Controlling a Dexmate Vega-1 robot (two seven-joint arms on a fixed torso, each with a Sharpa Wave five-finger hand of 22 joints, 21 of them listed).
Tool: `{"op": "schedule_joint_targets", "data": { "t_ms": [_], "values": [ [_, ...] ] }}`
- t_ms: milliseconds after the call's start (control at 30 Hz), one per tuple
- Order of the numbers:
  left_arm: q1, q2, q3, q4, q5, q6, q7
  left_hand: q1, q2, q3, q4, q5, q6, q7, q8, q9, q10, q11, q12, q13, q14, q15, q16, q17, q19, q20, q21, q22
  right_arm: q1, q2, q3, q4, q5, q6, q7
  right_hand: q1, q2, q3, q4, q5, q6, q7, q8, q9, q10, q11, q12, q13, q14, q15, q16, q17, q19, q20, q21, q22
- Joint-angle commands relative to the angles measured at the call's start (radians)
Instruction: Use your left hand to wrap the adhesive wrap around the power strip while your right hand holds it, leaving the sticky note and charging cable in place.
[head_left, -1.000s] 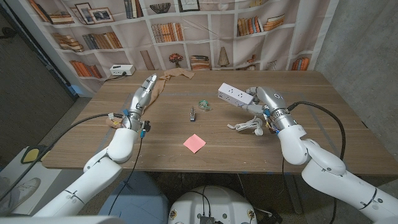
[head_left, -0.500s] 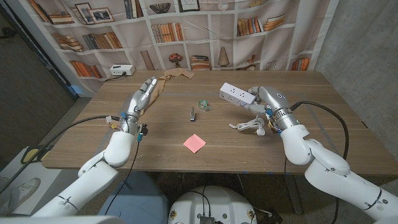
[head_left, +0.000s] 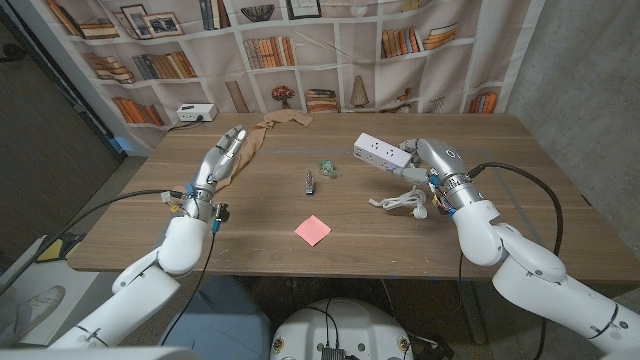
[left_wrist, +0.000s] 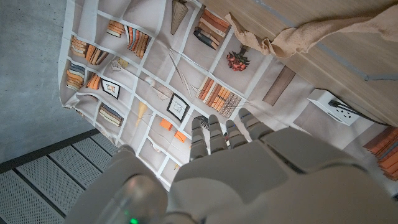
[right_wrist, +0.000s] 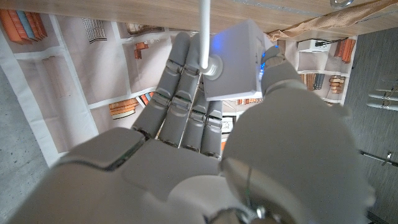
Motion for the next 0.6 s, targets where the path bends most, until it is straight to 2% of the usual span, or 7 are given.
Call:
{"op": "schedule_joint_targets", "data": {
  "t_ms": [33,200,300,400,600],
  "values": [
    [0.057,0.016,-0.068,-0.036,0.050,0.039,-0.001,0.011,0.004,0.003,-0.005,-0.004,0.008,-0.001,0.003,0.003,0.014,-0.004,0.010,0.006,0.005,-0.002,0.004,0.002,0.008,-0.003,0.003,0.001,-0.004,-0.001,0.001,-0.004,-0.004,-0.005,0.006,0.161,0.176,0.014,0.005,0.009,0.078,-0.076,-0.001,0.006,0.115,-0.114,0.049,0.083,0.079,-0.139,-0.005,0.007,-0.006,-0.019,0.014,0.001],
    [0.065,0.016,-0.076,-0.041,0.089,0.056,0.005,0.013,0.005,0.004,-0.006,-0.005,0.008,0.000,0.002,0.003,0.015,-0.002,0.010,0.006,0.006,-0.001,0.005,0.002,0.008,-0.002,0.003,0.001,-0.002,-0.003,0.001,-0.003,-0.001,-0.002,0.012,0.161,0.176,0.013,0.005,0.009,0.078,-0.075,-0.002,0.006,0.115,-0.114,0.049,0.084,0.079,-0.139,-0.008,0.010,-0.008,-0.018,0.019,0.000],
    [0.076,0.026,-0.070,-0.080,0.205,0.146,0.046,0.015,0.005,0.005,-0.008,-0.006,0.009,-0.002,0.002,0.003,0.017,-0.005,0.011,0.006,0.009,-0.002,0.005,0.002,0.008,0.000,0.003,0.001,0.001,-0.003,-0.001,0.000,0.001,0.000,0.015,0.161,0.176,0.014,0.005,0.009,0.078,-0.073,-0.003,0.007,0.116,-0.114,0.050,0.084,0.080,-0.139,-0.010,0.012,-0.010,-0.018,0.023,-0.001],
    [0.076,0.042,-0.059,-0.095,0.272,0.190,0.051,0.019,0.009,0.008,-0.010,-0.008,0.019,-0.006,0.004,0.003,0.033,-0.012,0.016,0.007,0.018,-0.008,0.008,0.002,0.016,-0.005,0.006,0.001,0.004,-0.002,-0.002,0.003,0.002,0.001,0.017,0.161,0.175,0.014,0.005,0.009,0.079,-0.073,-0.003,0.007,0.118,-0.113,0.050,0.084,0.080,-0.140,-0.011,0.014,-0.010,-0.018,0.027,-0.001],
    [0.065,0.036,-0.045,-0.092,0.294,0.199,0.058,0.024,0.013,0.012,-0.014,-0.010,0.027,-0.008,0.006,0.003,0.039,-0.019,0.018,0.007,0.027,-0.015,0.009,0.001,0.022,-0.011,0.007,0.000,0.007,-0.002,0.000,0.009,0.008,0.004,0.016,0.161,0.175,0.014,0.004,0.009,0.079,-0.074,-0.005,0.008,0.116,-0.114,0.050,0.084,0.082,-0.140,-0.014,0.019,-0.013,-0.018,0.034,-0.003]
  ]
}}
